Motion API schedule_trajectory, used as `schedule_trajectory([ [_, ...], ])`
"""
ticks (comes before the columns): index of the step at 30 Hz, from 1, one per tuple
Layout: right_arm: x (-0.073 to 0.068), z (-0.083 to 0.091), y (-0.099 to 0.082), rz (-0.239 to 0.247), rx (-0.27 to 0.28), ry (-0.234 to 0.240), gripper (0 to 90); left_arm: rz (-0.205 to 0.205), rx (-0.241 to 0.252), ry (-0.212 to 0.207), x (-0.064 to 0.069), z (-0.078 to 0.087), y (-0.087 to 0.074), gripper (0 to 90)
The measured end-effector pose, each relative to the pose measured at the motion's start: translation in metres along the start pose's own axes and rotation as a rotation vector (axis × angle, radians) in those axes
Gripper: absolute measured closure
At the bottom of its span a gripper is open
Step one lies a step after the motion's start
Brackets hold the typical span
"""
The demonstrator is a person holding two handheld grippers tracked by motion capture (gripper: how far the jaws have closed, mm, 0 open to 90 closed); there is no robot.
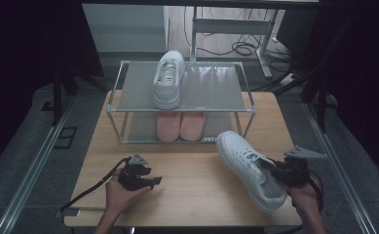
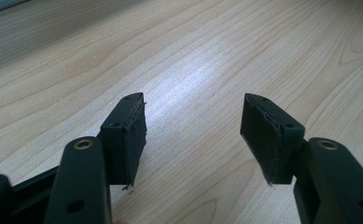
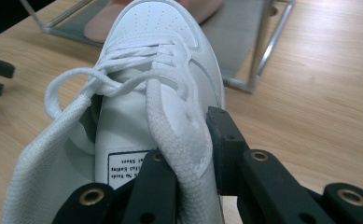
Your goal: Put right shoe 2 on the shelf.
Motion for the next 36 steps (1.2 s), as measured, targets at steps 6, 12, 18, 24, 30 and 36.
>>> schedule_trajectory([
  [6,-0.012,-0.009,0.011,0.016,0.010,0.042,81.3,-0.004,-0.001,-0.002,0.000,0.000,0.000,40.8],
  [12,-0.027,-0.020,0.025,0.048,0.011,0.078,81.5,-0.005,-0.002,0.000,0.000,0.000,0.000,40.8],
  [18,-0.043,-0.028,0.040,0.082,0.017,0.119,81.5,-0.006,0.001,0.005,-0.002,0.000,0.000,40.8],
  [24,-0.056,-0.026,0.055,0.110,0.040,0.152,81.5,-0.007,-0.001,0.005,-0.002,0.000,0.000,40.8],
  [30,-0.063,-0.019,0.073,0.131,0.065,0.162,81.5,-0.017,0.001,0.003,-0.003,0.001,0.000,40.7],
  [36,-0.067,-0.013,0.091,0.145,0.081,0.163,81.5,-0.012,0.001,0.002,-0.002,0.001,0.000,40.6],
])
Point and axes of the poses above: each handheld gripper's, and its own axes: z roughly backward along the jaws, y roughly out of its top, x roughly to its right, the point moved 9 cm from there along -z, roughly forward along the jaws, and after that the axes turned 13 degrees about y, right-handed, at the moved point
